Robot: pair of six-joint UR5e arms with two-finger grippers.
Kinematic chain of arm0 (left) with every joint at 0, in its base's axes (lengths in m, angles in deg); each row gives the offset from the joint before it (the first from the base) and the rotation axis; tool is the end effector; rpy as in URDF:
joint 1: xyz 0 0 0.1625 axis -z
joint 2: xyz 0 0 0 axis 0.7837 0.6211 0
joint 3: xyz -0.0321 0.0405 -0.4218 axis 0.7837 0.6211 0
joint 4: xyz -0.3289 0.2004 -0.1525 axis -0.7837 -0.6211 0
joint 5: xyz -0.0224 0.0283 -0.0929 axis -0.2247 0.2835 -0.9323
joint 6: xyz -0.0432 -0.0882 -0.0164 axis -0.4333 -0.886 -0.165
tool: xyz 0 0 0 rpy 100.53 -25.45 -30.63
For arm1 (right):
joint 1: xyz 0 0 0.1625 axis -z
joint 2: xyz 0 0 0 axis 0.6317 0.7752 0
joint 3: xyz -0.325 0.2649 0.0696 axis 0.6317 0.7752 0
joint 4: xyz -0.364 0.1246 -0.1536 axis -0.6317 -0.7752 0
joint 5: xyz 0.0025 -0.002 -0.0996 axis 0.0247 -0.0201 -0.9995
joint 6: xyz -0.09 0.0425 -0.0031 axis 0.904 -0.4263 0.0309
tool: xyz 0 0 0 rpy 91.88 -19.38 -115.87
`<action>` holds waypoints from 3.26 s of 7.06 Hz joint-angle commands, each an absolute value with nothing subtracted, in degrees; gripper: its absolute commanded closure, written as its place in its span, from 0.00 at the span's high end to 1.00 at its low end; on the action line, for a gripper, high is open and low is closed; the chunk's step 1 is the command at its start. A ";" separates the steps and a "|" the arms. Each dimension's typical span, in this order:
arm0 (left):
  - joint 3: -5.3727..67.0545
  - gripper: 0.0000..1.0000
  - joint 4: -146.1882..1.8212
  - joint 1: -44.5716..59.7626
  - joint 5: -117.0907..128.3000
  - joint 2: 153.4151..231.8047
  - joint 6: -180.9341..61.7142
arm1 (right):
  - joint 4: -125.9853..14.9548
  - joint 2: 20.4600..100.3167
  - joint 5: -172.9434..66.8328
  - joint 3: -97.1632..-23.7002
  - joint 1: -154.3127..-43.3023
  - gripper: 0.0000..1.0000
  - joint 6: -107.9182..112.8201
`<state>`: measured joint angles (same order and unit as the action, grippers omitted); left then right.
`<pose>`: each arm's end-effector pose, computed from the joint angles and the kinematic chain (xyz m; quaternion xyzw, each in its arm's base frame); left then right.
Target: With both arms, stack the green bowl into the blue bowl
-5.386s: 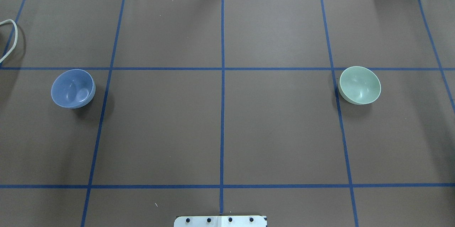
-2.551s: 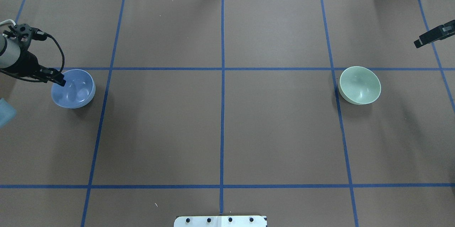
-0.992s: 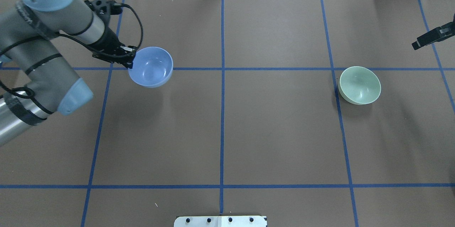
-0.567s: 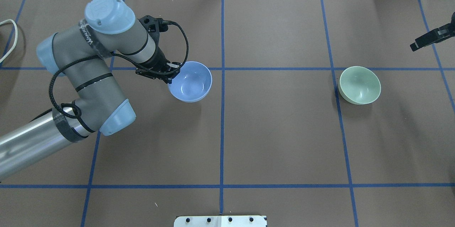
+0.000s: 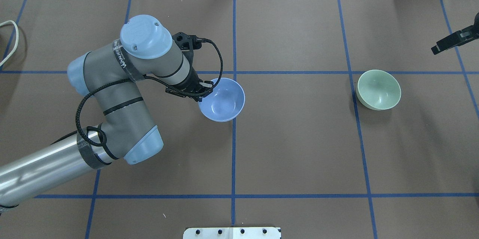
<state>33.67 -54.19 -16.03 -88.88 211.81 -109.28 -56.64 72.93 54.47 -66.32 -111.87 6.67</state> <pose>0.5068 -0.4727 0.2074 0.0380 0.4637 0.0198 0.8849 -0.1001 -0.5516 0.4914 0.1381 -0.3838 -0.1253 0.9044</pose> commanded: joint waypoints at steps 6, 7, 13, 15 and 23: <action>34.35 0.00 -47.08 -16.18 -88.00 213.78 -108.78 | -56.73 73.28 53.82 -66.75 -111.95 1.00 6.56; 34.27 0.00 -46.26 -16.18 -88.00 214.32 -108.78 | -56.73 73.37 53.82 -66.49 -111.95 1.00 6.73; 30.14 0.00 -47.31 -20.92 -82.20 217.05 -109.39 | -56.73 73.29 53.74 -66.31 -111.95 1.00 6.56; 30.05 0.00 -47.83 -21.28 -82.02 217.22 -109.22 | -56.73 73.20 53.74 -66.14 -111.95 1.00 6.56; 34.58 0.98 -56.98 -17.88 -79.81 212.25 -108.60 | -56.73 73.11 53.65 -65.61 -111.95 1.00 7.08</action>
<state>30.99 -57.27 -20.06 -79.22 215.13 -108.71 -56.73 73.04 53.66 -65.97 -111.95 6.72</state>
